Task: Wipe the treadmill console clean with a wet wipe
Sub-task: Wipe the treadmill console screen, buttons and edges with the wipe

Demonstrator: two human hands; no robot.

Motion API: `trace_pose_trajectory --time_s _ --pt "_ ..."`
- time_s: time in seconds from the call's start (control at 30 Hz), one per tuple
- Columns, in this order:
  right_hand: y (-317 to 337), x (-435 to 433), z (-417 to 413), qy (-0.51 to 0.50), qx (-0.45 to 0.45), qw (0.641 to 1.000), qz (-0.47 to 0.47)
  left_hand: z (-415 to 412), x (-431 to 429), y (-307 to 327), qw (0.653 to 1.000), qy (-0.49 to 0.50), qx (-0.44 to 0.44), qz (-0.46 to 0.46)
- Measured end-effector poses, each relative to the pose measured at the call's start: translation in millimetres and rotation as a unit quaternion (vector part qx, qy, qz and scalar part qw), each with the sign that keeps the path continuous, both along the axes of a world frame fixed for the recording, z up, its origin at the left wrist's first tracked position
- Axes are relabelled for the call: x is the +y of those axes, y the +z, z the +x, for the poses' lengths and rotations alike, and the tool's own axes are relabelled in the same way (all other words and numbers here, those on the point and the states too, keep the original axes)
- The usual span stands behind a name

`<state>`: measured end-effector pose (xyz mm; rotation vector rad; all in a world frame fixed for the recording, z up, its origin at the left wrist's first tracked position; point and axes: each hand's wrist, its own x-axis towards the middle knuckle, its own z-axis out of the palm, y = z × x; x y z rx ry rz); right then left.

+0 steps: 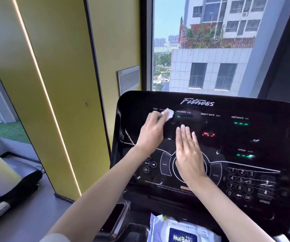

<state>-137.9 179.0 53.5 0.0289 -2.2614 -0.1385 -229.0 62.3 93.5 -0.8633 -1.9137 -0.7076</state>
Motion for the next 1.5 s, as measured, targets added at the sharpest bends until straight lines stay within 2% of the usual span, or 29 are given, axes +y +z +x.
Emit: trace_pose_trajectory --time_s 0.03,0.07,0.13,0.17,0.2,0.27,0.33,0.37,0.47,0.5,0.57,0.63,0.67,0.77,0.8,0.83,0.93,0.97,1.03,1.07,1.1,1.13,1.2,1.23,1.27,1.33,1.4,1.43,1.5 --pt "0.5 1.1 0.8 0.001 -0.001 1.000 0.001 -4.2 -5.9 1.7 0.999 -0.012 0.015 -0.029" --pt "1.0 1.5 1.5 0.001 -0.002 1.000 0.001 -11.1 -10.9 3.0 1.000 0.005 -0.001 -0.002" --pt "1.8 1.0 2.2 0.000 -0.008 1.000 0.000 -15.7 -13.0 10.2 0.976 0.091 -0.110 0.168" --pt "2.3 0.5 2.2 -0.001 -0.014 1.000 -0.001 -11.3 -8.4 13.8 0.959 0.125 -0.146 0.209" --pt "2.7 0.3 2.1 0.000 -0.020 1.000 -0.002 -4.5 -0.8 16.1 0.964 0.131 -0.133 0.191" --pt "4.1 1.2 2.9 0.000 -0.033 0.999 0.003 5.0 11.6 7.1 0.998 0.043 -0.041 0.023" --pt "6.0 3.4 4.8 0.000 -0.038 0.999 0.008 -1.6 2.6 2.5 0.995 -0.026 0.032 -0.091" --pt "6.6 4.0 6.2 0.000 -0.038 0.999 0.011 -8.1 -3.9 3.6 0.997 -0.020 0.022 -0.066" --pt "7.6 4.1 7.8 0.004 -0.037 0.999 0.011 -9.9 -4.1 9.3 0.973 0.082 -0.127 0.176" --pt "8.3 3.7 8.4 0.010 -0.042 0.999 0.008 -2.4 2.6 11.2 0.972 0.087 -0.127 0.177" --pt "10.6 4.8 9.9 0.021 -0.057 0.998 0.009 8.6 14.1 3.6 0.998 0.013 -0.046 0.029" --pt "15.6 9.7 12.2 0.036 -0.079 0.996 0.008 1.7 7.3 -0.4 0.995 -0.049 0.024 -0.084" --pt "18.7 14.0 13.2 0.049 -0.094 0.994 0.002 -4.9 2.0 0.3 0.997 -0.048 0.016 -0.067" --pt "28.0 31.2 18.1 0.104 -0.124 0.986 -0.028 -3.5 3.2 2.0 0.975 0.046 -0.118 0.185" --pt "30.0 35.5 21.3 0.116 -0.129 0.984 -0.037 5.1 10.1 1.7 0.966 0.064 -0.128 0.214" --pt "30.6 38.5 25.4 0.122 -0.128 0.983 -0.045 12.7 17.6 0.1 0.975 0.053 -0.113 0.183" --pt "26.0 45.3 41.6 0.117 -0.103 0.984 -0.087 18.8 21.7 -10.6 0.998 -0.032 -0.011 -0.043" --pt "23.2 48.6 46.8 0.112 -0.091 0.984 -0.102 12.4 16.5 -6.8 0.998 -0.034 0.000 -0.053" --pt "17.9 57.3 54.3 0.090 -0.066 0.986 -0.122 3.2 12.4 0.1 0.992 0.028 -0.080 0.090" --pt "15.4 61.9 56.4 0.073 -0.057 0.986 -0.135 6.8 14.7 4.8 0.972 0.064 -0.145 0.176" --pt "13.6 66.3 58.0 0.055 -0.051 0.986 -0.151 12.5 19.9 7.3 0.961 0.082 -0.179 0.193" --pt "12.1 70.3 59.1 0.037 -0.049 0.984 -0.164 19.1 25.3 7.7 0.971 0.063 -0.173 0.156" --pt "9.9 77.2 60.0 0.010 -0.053 0.983 -0.174 29.0 30.6 -2.0 0.995 -0.045 -0.078 -0.033" --pt "9.4 80.1 60.3 0.005 -0.058 0.984 -0.170 24.7 27.4 -6.5 0.991 -0.073 -0.016 -0.109" --pt "8.8 82.7 60.3 0.004 -0.063 0.985 -0.162 16.7 21.6 -4.1 0.989 -0.074 0.010 -0.127" --pt "7.3 86.1 60.0 0.003 -0.072 0.987 -0.142 5.5 16.8 3.0 0.998 -0.001 -0.056 0.010" --pt "6.5 86.9 59.4 -0.005 -0.076 0.989 -0.128 12.1 25.9 11.8 0.960 0.093 -0.176 0.196" --pt "5.9 86.9 59.0 -0.009 -0.078 0.990 -0.120 21.5 34.3 14.8 0.952 0.116 -0.190 0.210" --pt "4.7 87.5 58.0 -0.016 -0.079 0.991 -0.106 38.7 51.4 9.9 0.987 0.073 -0.118 0.076"
